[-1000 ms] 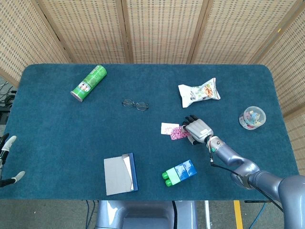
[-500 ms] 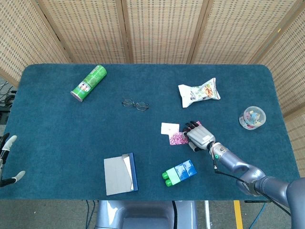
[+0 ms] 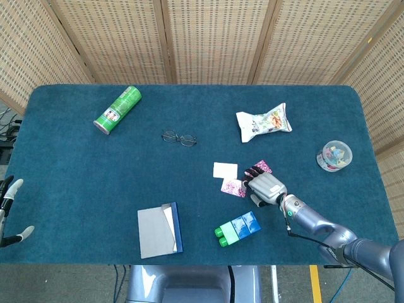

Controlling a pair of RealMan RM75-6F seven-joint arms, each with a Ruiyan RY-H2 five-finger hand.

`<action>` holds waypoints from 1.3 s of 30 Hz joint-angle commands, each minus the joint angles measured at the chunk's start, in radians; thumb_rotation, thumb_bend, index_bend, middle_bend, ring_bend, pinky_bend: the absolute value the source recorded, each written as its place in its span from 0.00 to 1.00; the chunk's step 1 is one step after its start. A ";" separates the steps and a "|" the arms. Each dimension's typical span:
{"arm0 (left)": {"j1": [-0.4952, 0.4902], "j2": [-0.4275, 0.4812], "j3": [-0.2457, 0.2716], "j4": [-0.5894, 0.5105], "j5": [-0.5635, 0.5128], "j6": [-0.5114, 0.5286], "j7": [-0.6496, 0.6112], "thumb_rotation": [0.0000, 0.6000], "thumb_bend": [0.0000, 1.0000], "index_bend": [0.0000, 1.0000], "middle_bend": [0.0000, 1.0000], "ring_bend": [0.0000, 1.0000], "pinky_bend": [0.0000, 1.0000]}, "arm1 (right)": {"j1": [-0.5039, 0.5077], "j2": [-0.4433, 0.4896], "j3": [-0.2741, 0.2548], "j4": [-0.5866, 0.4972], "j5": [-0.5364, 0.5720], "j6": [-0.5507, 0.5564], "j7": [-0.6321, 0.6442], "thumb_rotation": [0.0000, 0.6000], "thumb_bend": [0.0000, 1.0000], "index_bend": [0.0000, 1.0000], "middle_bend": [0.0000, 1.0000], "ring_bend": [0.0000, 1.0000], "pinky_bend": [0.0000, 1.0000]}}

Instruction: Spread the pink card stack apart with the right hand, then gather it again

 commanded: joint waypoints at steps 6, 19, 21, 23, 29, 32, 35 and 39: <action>0.001 0.000 0.001 0.000 0.000 0.000 0.000 1.00 0.12 0.00 0.00 0.00 0.00 | 0.000 0.016 0.002 -0.030 -0.010 0.012 -0.004 1.00 0.65 0.31 0.20 0.01 0.01; 0.006 0.000 0.003 0.004 -0.003 0.004 -0.006 1.00 0.12 0.00 0.00 0.00 0.00 | 0.032 -0.011 0.020 -0.007 -0.006 -0.022 0.004 1.00 0.65 0.31 0.20 0.01 0.01; 0.007 0.000 0.004 0.006 -0.004 0.004 -0.008 1.00 0.12 0.00 0.00 0.00 0.00 | 0.035 -0.016 0.019 -0.003 -0.004 -0.031 0.006 1.00 0.65 0.31 0.20 0.01 0.01; 0.008 0.000 0.004 0.008 -0.005 0.003 -0.010 1.00 0.12 0.00 0.00 0.00 0.00 | 0.039 -0.020 0.018 -0.001 -0.003 -0.039 0.008 1.00 0.65 0.31 0.20 0.01 0.01; 0.007 -0.003 0.003 0.014 -0.007 0.002 -0.016 1.00 0.12 0.00 0.00 0.00 0.00 | 0.052 -0.011 0.013 -0.021 -0.007 -0.061 0.012 1.00 0.65 0.31 0.20 0.01 0.01; 0.006 -0.004 0.002 0.017 -0.007 0.001 -0.018 1.00 0.12 0.00 0.00 0.00 0.00 | 0.054 0.002 0.008 -0.049 -0.011 -0.065 0.015 1.00 0.65 0.31 0.20 0.01 0.01; 0.005 -0.006 0.000 0.019 -0.006 0.000 -0.019 1.00 0.12 0.00 0.00 0.00 0.00 | 0.055 0.016 0.002 -0.082 -0.019 -0.063 0.022 1.00 0.65 0.31 0.20 0.01 0.01; 0.005 -0.006 0.000 0.020 -0.007 0.001 -0.022 1.00 0.12 0.00 0.00 0.00 0.00 | 0.057 0.030 -0.002 -0.112 -0.028 -0.058 0.028 1.00 0.65 0.31 0.20 0.01 0.01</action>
